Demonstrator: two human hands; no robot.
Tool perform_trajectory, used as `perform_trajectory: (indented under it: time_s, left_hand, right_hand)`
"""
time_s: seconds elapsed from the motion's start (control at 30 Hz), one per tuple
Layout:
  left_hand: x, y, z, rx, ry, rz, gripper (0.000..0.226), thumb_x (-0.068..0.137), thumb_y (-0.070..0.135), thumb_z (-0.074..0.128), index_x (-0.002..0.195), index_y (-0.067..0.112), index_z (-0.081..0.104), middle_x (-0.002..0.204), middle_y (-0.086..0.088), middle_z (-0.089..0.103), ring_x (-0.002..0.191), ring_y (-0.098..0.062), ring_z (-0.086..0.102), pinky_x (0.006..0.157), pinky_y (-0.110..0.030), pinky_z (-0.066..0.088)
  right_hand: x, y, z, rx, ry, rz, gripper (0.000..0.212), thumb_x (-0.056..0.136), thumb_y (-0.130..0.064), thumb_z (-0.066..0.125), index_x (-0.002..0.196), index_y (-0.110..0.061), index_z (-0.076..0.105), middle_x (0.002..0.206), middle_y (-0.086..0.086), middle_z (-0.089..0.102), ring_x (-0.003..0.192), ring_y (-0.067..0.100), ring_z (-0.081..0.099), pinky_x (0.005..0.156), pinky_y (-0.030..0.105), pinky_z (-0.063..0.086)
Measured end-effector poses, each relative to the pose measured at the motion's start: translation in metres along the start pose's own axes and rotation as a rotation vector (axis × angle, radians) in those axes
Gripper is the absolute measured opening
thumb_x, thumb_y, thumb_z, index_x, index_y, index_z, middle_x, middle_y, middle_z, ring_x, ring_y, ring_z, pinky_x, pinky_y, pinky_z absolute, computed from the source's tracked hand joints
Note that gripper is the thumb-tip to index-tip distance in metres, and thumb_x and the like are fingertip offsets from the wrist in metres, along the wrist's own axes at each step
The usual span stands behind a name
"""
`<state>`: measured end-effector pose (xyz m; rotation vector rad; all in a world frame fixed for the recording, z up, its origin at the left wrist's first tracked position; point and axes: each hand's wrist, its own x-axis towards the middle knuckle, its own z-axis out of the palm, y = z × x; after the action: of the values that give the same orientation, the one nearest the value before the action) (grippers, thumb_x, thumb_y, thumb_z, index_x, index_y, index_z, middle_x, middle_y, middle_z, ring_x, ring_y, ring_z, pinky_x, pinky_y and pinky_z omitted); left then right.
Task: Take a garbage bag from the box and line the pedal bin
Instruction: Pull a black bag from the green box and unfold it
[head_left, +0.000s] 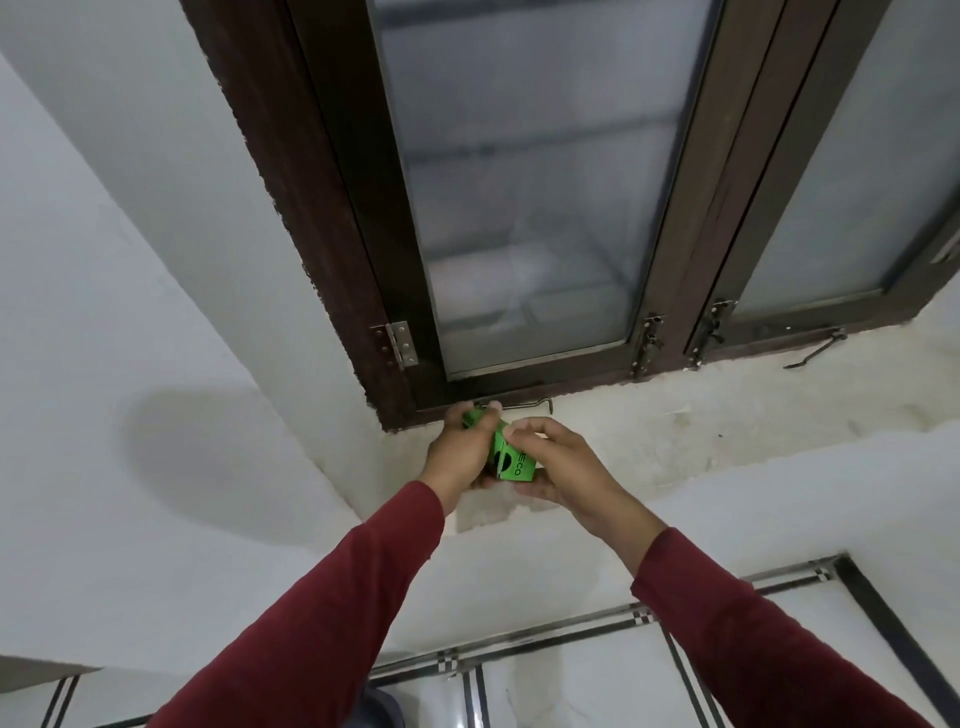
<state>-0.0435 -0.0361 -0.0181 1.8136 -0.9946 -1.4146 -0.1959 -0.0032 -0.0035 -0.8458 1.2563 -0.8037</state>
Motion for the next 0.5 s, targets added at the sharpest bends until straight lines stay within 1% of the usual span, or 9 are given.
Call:
perform_trajectory:
  time_s: [0.07,0.13,0.17,0.2,0.23,0.27,0.33,0.4,0.5]
  left_hand:
    - [0.000,0.009,0.004,-0.044,-0.018,0.004,0.040,0.098,0.042,0.051,0.138,0.041,0.050,0.110,-0.005,0.068,0.080,-0.027,0.077,0.056,-0.030,0.059]
    - [-0.002,0.019,0.006,0.022,-0.048,-0.006,0.051,0.095,0.017,0.047,0.140,0.041,0.054,0.131,-0.011,0.061,0.094,-0.031,0.075,0.066,-0.036,0.062]
    - [-0.003,0.021,0.004,0.175,-0.035,0.049,0.057,0.091,0.011,0.048,0.138,0.041,0.057,0.148,-0.012,0.048,0.112,-0.033,0.068,0.078,-0.039,0.062]
    - [-0.006,0.023,0.001,0.364,-0.021,0.161,0.061,0.086,0.010,0.050,0.136,0.043,0.059,0.161,-0.008,0.029,0.132,-0.033,0.052,0.095,-0.041,0.057]
    - [-0.011,0.025,-0.002,0.567,-0.041,0.319,0.067,0.080,0.012,0.053,0.136,0.049,0.057,0.166,0.004,0.014,0.143,-0.030,0.032,0.109,-0.043,0.046]
    - [-0.016,0.027,-0.006,0.748,-0.096,0.480,0.074,0.074,0.017,0.057,0.139,0.054,0.051,0.165,0.016,0.010,0.146,-0.026,0.019,0.115,-0.046,0.036]
    - [-0.026,0.033,-0.010,0.971,-0.174,0.699,0.083,0.072,0.030,0.071,0.144,0.057,0.040,0.162,0.018,0.026,0.147,-0.023,0.016,0.111,-0.056,0.028]
    - [-0.031,0.041,-0.009,0.990,-0.135,0.758,0.076,0.077,0.038,0.080,0.143,0.052,0.046,0.146,0.014,0.048,0.142,-0.025,0.031,0.107,-0.056,0.031]
    - [-0.033,0.052,-0.005,0.941,-0.134,0.773,0.067,0.078,0.040,0.085,0.138,0.043,0.056,0.131,0.011,0.053,0.129,-0.022,0.041,0.104,-0.055,0.042]
  right_hand:
    - [-0.001,-0.006,-0.006,0.030,0.034,-0.012,0.025,0.090,-0.034,0.074,0.109,-0.019,0.071,0.109,0.011,0.073,0.098,0.029,0.075,0.074,0.032,0.063]
    - [-0.004,-0.013,-0.016,0.090,0.049,0.001,0.026,0.091,-0.029,0.070,0.111,-0.013,0.071,0.109,0.015,0.071,0.094,0.032,0.074,0.069,0.031,0.062]
    - [-0.005,-0.016,-0.020,0.118,0.055,0.017,0.027,0.091,-0.029,0.069,0.112,-0.011,0.072,0.112,0.018,0.069,0.094,0.034,0.073,0.069,0.032,0.062]
    - [-0.007,-0.019,-0.024,0.161,0.059,0.037,0.027,0.090,-0.028,0.070,0.111,-0.011,0.074,0.114,0.021,0.068,0.095,0.035,0.072,0.069,0.033,0.062]
    - [-0.009,-0.022,-0.030,0.223,0.057,0.060,0.027,0.088,-0.026,0.071,0.109,-0.011,0.075,0.115,0.022,0.067,0.095,0.036,0.071,0.068,0.034,0.063]
    - [-0.011,-0.024,-0.035,0.294,0.041,0.083,0.029,0.085,-0.024,0.072,0.109,-0.010,0.076,0.115,0.023,0.066,0.096,0.039,0.070,0.066,0.034,0.063]
    - [-0.015,-0.029,-0.043,0.396,-0.012,0.122,0.040,0.079,-0.018,0.070,0.116,-0.004,0.073,0.121,0.025,0.064,0.100,0.044,0.069,0.066,0.036,0.063]
    - [-0.018,-0.034,-0.051,0.433,-0.062,0.127,0.046,0.075,-0.011,0.063,0.119,0.001,0.072,0.130,0.027,0.060,0.106,0.047,0.069,0.076,0.043,0.063]
    - [-0.022,-0.041,-0.061,0.439,-0.048,0.118,0.045,0.076,0.000,0.050,0.111,-0.003,0.077,0.130,0.027,0.056,0.103,0.052,0.071,0.080,0.049,0.062]
